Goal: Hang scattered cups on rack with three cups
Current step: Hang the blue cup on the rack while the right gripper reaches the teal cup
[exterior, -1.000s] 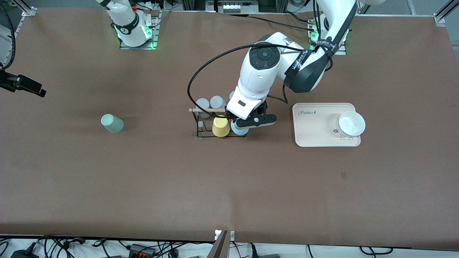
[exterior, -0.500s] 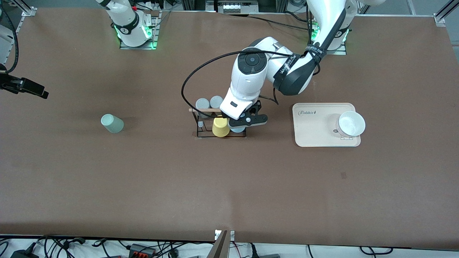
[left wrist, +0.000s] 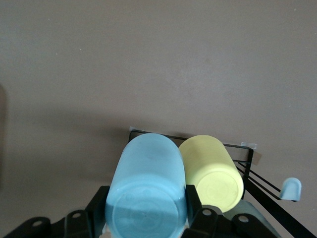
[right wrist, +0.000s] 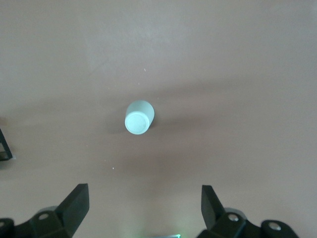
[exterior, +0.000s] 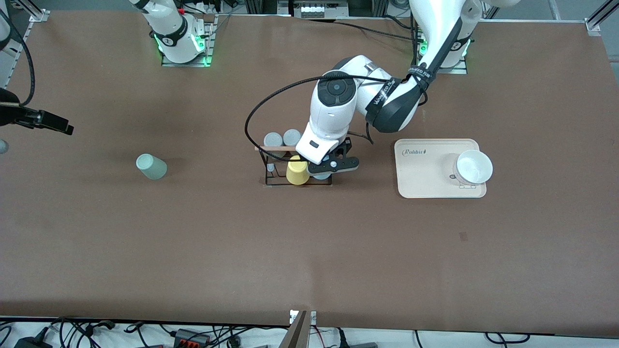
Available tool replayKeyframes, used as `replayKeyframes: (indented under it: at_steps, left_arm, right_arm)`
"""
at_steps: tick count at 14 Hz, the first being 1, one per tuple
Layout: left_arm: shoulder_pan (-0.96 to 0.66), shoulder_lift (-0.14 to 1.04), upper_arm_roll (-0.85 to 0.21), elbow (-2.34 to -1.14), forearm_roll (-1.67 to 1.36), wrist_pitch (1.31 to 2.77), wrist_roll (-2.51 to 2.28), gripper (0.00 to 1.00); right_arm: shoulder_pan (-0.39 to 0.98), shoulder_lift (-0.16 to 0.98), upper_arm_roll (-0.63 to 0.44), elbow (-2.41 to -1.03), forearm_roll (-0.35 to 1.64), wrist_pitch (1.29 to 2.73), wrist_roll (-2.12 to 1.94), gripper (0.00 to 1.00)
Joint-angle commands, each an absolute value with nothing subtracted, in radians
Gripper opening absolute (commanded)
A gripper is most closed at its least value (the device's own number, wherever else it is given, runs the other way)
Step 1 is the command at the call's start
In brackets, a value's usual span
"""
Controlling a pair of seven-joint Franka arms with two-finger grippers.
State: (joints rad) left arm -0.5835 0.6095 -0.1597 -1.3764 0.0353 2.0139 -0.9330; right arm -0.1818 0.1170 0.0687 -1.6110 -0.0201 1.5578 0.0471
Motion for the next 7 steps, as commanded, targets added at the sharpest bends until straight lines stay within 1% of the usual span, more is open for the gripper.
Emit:
replayKeyframes:
  at_steps: [1,3,5,7]
  left_arm:
    - [-0.606,0.638,-0.153,-1.348,0.058,2.014,-0.948,0.32]
    - [-0.607,0.644,-0.153,-1.350,0.057,2.016,-0.948,0.32]
    - [-0.607,0.655,-0.153,-1.350,0.058,2.019,-0.948,0.32]
    - [-0.609,0.664,-0.153,-1.350,0.058,2.025,-0.948,0.32]
  right_arm:
    - [-0.189,0.136,0.072,-1.600,-0.032,1.537,0.041,1.00]
    - [-0.190,0.162,0.074,-1.597,-0.019,1.546,0.041,1.00]
    - [-0.180,0.213,0.078,-1.597,-0.015,1.549,0.043,1.00]
    - [-0.167,0.247,0.081,-1.600,0.044,1.560,0.060,1.00]
